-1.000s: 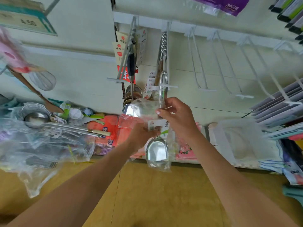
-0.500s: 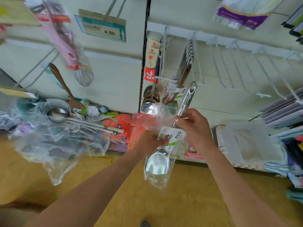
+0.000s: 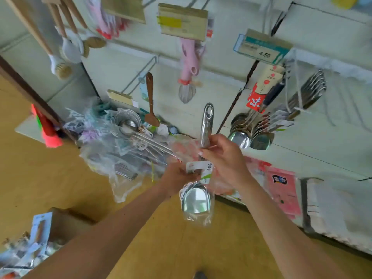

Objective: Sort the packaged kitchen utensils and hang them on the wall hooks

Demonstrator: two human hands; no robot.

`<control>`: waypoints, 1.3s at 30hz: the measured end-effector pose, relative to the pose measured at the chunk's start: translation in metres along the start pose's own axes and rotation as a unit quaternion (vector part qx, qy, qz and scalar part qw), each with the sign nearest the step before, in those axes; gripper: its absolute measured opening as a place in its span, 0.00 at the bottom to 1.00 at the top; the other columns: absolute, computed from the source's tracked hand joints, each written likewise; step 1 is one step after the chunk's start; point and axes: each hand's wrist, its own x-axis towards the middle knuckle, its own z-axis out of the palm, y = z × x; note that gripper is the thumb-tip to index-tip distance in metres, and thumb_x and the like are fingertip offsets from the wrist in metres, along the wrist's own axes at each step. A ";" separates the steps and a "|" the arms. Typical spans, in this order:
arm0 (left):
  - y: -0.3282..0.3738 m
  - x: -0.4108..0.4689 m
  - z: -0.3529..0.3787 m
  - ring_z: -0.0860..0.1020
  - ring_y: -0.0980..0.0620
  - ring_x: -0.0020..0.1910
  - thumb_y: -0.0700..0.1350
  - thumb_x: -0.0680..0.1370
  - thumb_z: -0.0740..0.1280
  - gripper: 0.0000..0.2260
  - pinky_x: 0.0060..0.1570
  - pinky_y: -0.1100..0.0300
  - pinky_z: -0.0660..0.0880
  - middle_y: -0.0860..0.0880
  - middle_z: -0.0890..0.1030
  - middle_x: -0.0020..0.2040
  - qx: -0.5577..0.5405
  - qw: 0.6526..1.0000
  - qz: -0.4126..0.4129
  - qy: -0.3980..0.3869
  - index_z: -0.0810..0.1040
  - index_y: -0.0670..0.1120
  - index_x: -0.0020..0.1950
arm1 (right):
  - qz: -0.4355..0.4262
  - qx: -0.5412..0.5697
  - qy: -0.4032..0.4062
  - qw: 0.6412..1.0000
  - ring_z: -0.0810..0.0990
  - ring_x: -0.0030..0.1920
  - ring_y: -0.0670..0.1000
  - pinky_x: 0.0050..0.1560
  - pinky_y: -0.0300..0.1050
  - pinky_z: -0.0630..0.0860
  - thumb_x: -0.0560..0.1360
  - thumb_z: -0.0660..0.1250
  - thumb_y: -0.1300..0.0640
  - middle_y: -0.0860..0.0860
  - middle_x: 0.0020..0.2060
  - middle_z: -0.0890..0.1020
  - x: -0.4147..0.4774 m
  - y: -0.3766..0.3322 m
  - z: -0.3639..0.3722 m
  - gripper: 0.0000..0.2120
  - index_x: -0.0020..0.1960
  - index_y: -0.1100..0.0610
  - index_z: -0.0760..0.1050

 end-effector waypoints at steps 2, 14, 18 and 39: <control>-0.009 -0.016 -0.045 0.83 0.49 0.51 0.37 0.72 0.74 0.12 0.51 0.61 0.78 0.43 0.85 0.51 -0.030 0.999 -0.010 0.032 0.83 0.39 0.56 | -0.023 -0.014 -0.038 0.999 0.83 0.44 0.44 0.47 0.35 0.79 0.73 0.74 0.61 0.48 0.45 0.84 0.013 -0.013 0.047 0.09 0.52 0.56 0.78; -0.055 -0.143 -0.270 0.80 0.56 0.37 0.33 0.71 0.73 0.08 0.39 0.67 0.75 0.49 0.83 0.39 -0.142 0.964 -0.007 0.224 0.83 0.39 0.49 | -0.117 -0.033 -0.218 0.968 0.84 0.42 0.46 0.43 0.35 0.78 0.72 0.75 0.60 0.48 0.42 0.83 0.047 -0.100 0.325 0.08 0.50 0.57 0.78; -0.081 -0.185 -0.333 0.78 0.54 0.36 0.36 0.70 0.76 0.06 0.39 0.62 0.73 0.49 0.83 0.37 -0.150 0.949 -0.017 0.275 0.84 0.43 0.45 | -0.127 -0.026 -0.268 0.955 0.84 0.42 0.49 0.43 0.37 0.79 0.73 0.75 0.62 0.46 0.41 0.82 0.039 -0.121 0.407 0.09 0.47 0.54 0.77; -0.298 -0.190 -0.396 0.81 0.60 0.34 0.35 0.74 0.73 0.05 0.34 0.69 0.75 0.51 0.84 0.37 -0.353 0.804 -0.132 0.460 0.83 0.44 0.46 | -0.060 -0.177 -0.497 0.848 0.82 0.42 0.48 0.47 0.46 0.81 0.73 0.75 0.57 0.47 0.41 0.83 0.055 0.034 0.665 0.06 0.48 0.52 0.79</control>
